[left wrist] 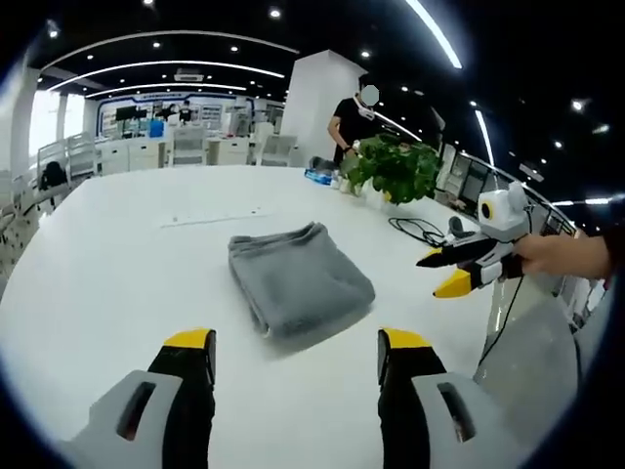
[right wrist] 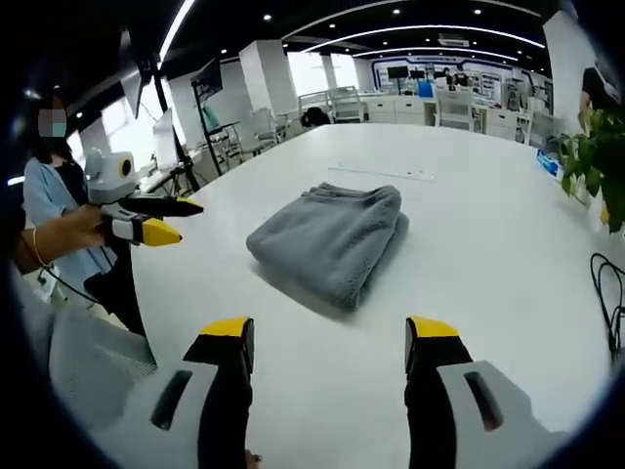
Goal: Fold the towel on the table until its edges align and the towel forms a compact rectangular stack.
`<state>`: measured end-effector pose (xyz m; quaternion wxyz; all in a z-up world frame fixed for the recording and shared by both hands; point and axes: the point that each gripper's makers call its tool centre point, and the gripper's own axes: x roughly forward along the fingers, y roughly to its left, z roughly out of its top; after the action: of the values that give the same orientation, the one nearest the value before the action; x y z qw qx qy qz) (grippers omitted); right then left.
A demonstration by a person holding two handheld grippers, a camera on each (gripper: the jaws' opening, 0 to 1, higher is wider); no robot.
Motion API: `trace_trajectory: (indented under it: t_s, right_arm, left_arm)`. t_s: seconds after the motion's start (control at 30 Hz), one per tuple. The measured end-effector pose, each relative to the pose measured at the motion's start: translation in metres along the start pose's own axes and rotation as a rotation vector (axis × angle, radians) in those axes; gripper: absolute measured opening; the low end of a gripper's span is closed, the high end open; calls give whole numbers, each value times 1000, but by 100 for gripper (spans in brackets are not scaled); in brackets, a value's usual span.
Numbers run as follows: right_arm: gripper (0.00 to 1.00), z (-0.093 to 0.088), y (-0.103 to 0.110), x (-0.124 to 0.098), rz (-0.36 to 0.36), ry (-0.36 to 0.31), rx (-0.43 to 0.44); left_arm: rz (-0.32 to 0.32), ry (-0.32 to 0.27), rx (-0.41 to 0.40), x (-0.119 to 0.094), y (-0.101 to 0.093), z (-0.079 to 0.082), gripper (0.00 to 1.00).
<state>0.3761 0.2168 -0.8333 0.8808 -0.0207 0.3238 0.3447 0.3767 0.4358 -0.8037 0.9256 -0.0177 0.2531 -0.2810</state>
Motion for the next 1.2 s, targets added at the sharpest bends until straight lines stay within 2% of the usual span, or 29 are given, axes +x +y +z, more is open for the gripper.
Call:
trace_trajectory:
  t_s: [0.23, 0.33, 0.53, 0.67, 0.77, 1.2]
  right_arm:
    - [65, -9, 17, -15, 8, -17, 9]
    - [69, -9, 21, -23, -15, -37, 9]
    - [73, -14, 32, -34, -22, -53, 7]
    - [73, -21, 37, -37, -14, -47, 16]
    - [74, -25, 36, -39, -27, -44, 19]
    - [74, -31, 45, -39, -14, -35, 28]
  left_arm:
    - [-1, -32, 15, -18, -10, 3, 74]
    - [1, -47, 19, -26, -14, 4, 75]
    - [38, -44, 37, -34, -14, -4, 83]
    - [40, -43, 34, -38, -16, -9, 84]
    - [51, -42, 45, -41, -16, -9, 88]
    - [41, -41, 46, -56, -23, -18, 89]
